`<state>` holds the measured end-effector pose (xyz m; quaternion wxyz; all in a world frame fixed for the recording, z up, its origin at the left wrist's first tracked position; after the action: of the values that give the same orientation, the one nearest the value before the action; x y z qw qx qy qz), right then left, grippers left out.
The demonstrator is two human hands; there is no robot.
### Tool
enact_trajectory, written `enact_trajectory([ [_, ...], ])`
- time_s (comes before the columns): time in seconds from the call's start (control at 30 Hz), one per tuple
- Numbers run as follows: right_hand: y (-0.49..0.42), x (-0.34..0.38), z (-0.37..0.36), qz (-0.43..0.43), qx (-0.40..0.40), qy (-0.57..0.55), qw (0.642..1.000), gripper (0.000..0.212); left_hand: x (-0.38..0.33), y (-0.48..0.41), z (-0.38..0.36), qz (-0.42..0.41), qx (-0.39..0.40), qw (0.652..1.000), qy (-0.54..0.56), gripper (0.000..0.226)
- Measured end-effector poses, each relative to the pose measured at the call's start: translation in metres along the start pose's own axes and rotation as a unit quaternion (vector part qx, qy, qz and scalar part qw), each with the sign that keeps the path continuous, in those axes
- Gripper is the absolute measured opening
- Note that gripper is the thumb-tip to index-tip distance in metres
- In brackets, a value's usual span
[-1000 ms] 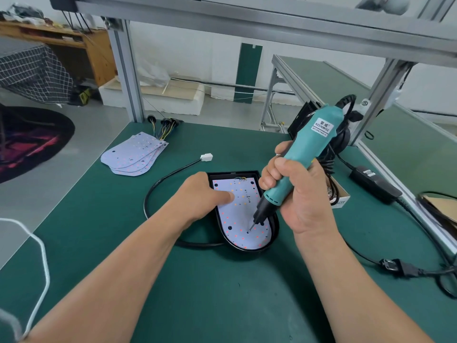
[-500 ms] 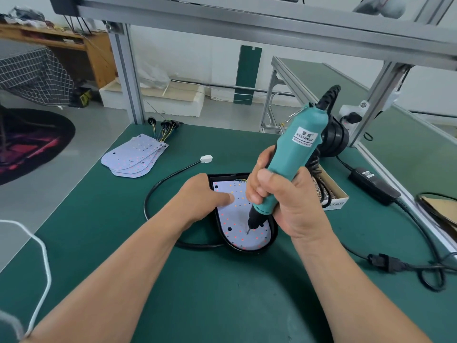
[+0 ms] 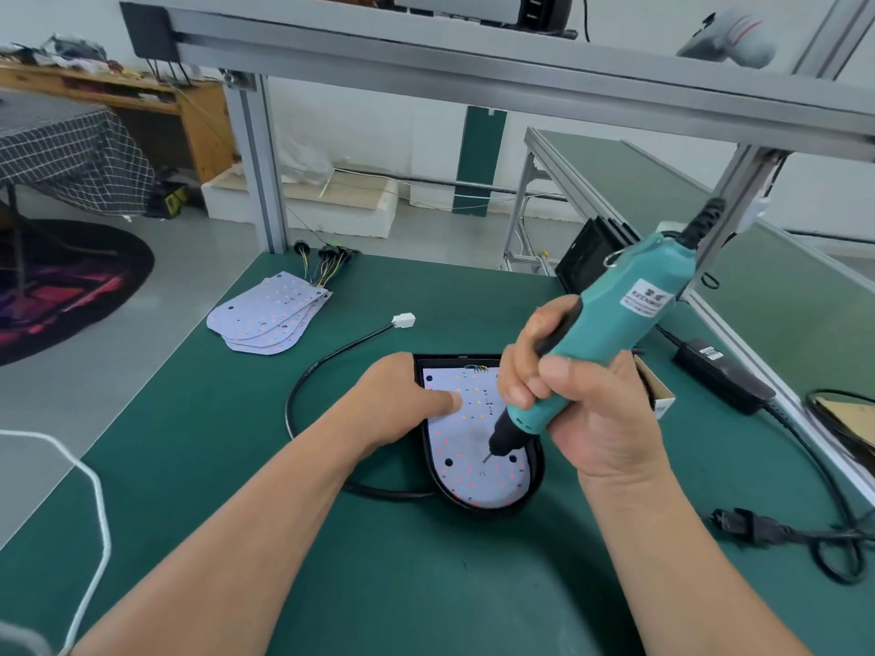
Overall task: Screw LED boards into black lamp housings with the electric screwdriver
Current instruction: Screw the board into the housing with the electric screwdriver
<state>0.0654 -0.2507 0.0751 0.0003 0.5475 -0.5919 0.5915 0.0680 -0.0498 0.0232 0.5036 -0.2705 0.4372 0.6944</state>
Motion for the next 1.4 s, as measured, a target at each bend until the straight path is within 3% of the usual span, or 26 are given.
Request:
enact_trajectory([
  [0.13, -0.004, -0.003, 0.009, 0.006, -0.127, -0.058, 0.990, 0.015, -0.001, 0.002, 0.001, -0.019, 0.011, 0.999, -0.034, 0.014],
  [0.17, -0.005, -0.003, 0.013, 0.008, -0.161, -0.077, 0.984, 0.014, -0.001, 0.001, 0.002, -0.012, 0.004, 1.000, -0.027, 0.026],
  [0.23, -0.005, -0.004, 0.023, 0.015, -0.225, -0.105, 0.969, 0.013, 0.001, -0.002, 0.004, 0.029, -0.049, 0.998, -0.020, 0.055],
  [0.3, -0.005, -0.005, 0.031, 0.026, -0.278, -0.121, 0.953, 0.014, 0.004, -0.008, 0.007, 0.051, -0.104, 0.993, -0.004, 0.042],
  [0.37, -0.005, -0.005, 0.038, 0.038, -0.320, -0.128, 0.938, 0.012, 0.005, -0.012, 0.012, 0.070, -0.125, 0.986, 0.082, 0.012],
  [0.43, -0.005, -0.005, 0.043, 0.048, -0.344, -0.129, 0.929, 0.011, 0.005, -0.012, 0.017, 0.093, -0.108, 0.969, 0.201, 0.035],
  [0.57, -0.005, -0.006, 0.048, 0.056, -0.359, -0.131, 0.922, 0.009, 0.009, -0.015, 0.025, 0.099, 0.007, 0.882, 0.460, 0.053],
  [0.63, -0.005, -0.006, 0.048, 0.058, -0.359, -0.132, 0.922, 0.010, 0.003, -0.014, 0.031, 0.088, 0.016, 0.836, 0.541, 0.056],
  [0.67, -0.005, -0.007, 0.048, 0.059, -0.360, -0.131, 0.922, 0.010, 0.004, -0.015, 0.033, 0.074, 0.010, 0.804, 0.591, 0.058],
  [0.73, -0.005, -0.007, 0.047, 0.059, -0.363, -0.130, 0.921, 0.010, 0.006, -0.014, 0.033, 0.067, 0.042, 0.707, 0.703, 0.050],
  [0.8, -0.005, -0.007, 0.047, 0.061, -0.366, -0.129, 0.920, 0.009, 0.007, -0.010, 0.042, 0.125, -0.025, 0.693, 0.710, 0.017],
  [0.87, -0.005, -0.007, 0.047, 0.063, -0.369, -0.127, 0.919, 0.009, 0.004, -0.006, 0.048, 0.144, -0.104, 0.753, 0.633, 0.041],
  [0.9, -0.005, -0.007, 0.047, 0.062, -0.370, -0.126, 0.918, 0.009, 0.007, -0.010, 0.045, 0.127, -0.086, 0.736, 0.660, 0.034],
  [0.93, -0.005, -0.007, 0.046, 0.061, -0.371, -0.127, 0.918, 0.009, 0.007, -0.012, 0.042, 0.090, -0.029, 0.688, 0.720, 0.021],
  [0.97, -0.005, -0.007, 0.046, 0.060, -0.371, -0.128, 0.918, 0.010, 0.004, -0.011, 0.040, 0.100, 0.011, 0.671, 0.734, 0.017],
  [1.0, -0.005, -0.008, 0.046, 0.060, -0.371, -0.129, 0.918, 0.010, 0.001, -0.009, 0.036, 0.120, 0.039, 0.651, 0.748, 0.025],
  [1.03, -0.005, -0.008, 0.045, 0.059, -0.371, -0.129, 0.918, 0.011, -0.002, -0.007, 0.033, 0.118, 0.058, 0.666, 0.735, 0.031],
  [1.13, -0.005, -0.007, 0.045, 0.058, -0.374, -0.126, 0.917, 0.012, -0.010, 0.002, 0.028, 0.068, 0.078, 0.772, 0.627, 0.029],
  [1.4, -0.007, -0.002, 0.043, 0.075, -0.378, -0.128, 0.914, 0.012, -0.020, 0.023, 0.010, -0.061, 0.090, 0.936, 0.336, 0.015],
])
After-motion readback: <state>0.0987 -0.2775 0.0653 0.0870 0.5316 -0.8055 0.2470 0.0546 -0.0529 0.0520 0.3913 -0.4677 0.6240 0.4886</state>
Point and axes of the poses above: each hand's wrist, its own y-axis away from the middle knuckle, its own z-axis out of the back of the hand, x = y × z, the point moved 1 cm from there along -y, towards the middle knuckle, and after that the axes turned 15 degrees about z, right-handed, at the moved point
